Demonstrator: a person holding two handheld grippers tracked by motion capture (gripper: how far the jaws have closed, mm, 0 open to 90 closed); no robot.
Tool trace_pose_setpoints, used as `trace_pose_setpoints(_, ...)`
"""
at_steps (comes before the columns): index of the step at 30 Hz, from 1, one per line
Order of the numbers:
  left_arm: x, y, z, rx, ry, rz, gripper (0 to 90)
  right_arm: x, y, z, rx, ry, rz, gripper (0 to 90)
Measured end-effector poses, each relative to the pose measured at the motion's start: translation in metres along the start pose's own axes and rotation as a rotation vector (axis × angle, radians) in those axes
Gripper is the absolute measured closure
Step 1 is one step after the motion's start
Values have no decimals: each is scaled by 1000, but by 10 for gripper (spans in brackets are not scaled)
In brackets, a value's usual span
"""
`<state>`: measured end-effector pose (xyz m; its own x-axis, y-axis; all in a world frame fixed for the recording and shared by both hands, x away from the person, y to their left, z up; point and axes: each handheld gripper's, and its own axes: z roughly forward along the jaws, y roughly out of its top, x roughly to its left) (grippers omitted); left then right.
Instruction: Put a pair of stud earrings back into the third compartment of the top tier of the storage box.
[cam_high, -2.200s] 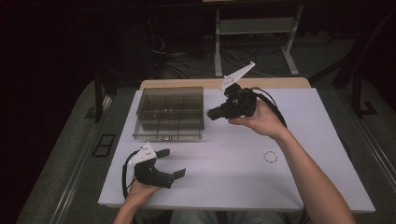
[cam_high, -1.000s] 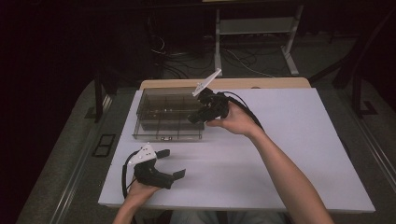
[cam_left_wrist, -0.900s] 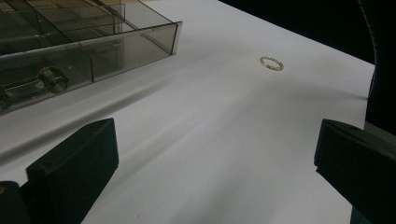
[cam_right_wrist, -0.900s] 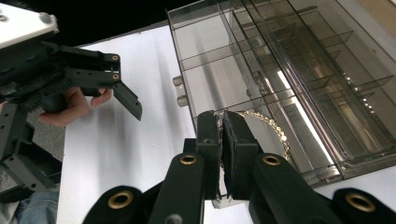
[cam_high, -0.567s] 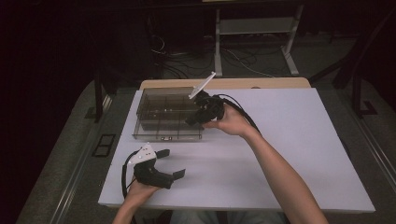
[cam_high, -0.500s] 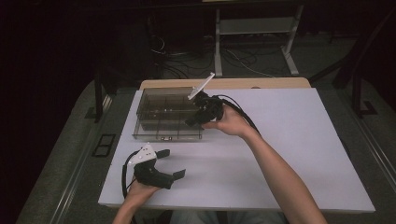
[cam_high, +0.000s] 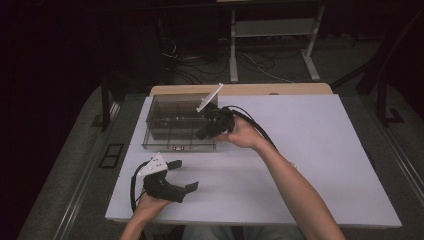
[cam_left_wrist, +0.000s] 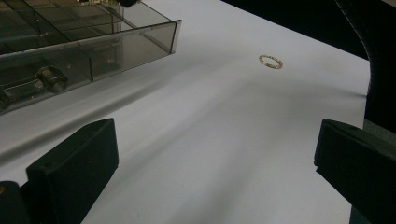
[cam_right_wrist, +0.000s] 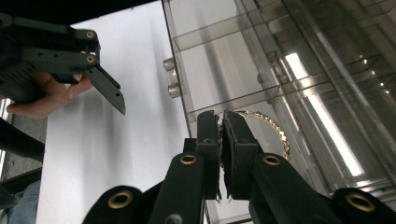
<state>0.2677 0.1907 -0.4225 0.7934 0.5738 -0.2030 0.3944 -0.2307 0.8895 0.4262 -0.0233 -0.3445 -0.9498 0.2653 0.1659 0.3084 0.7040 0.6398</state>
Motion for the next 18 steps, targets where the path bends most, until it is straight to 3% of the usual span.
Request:
trace_pose_setpoints(8, 0, 0, 0, 3, -2, 1, 0, -2, -2, 10, 26, -4, 7, 840)
trace_pose_setpoints(10, 0, 0, 0, 7, -3, 1, 0, -3, -2, 11, 20, 0, 2, 752)
trace_pose_setpoints(18, 0, 0, 1, 15, -3, 2, 0, 3, 0, -4, -28, -30, -11, 653)
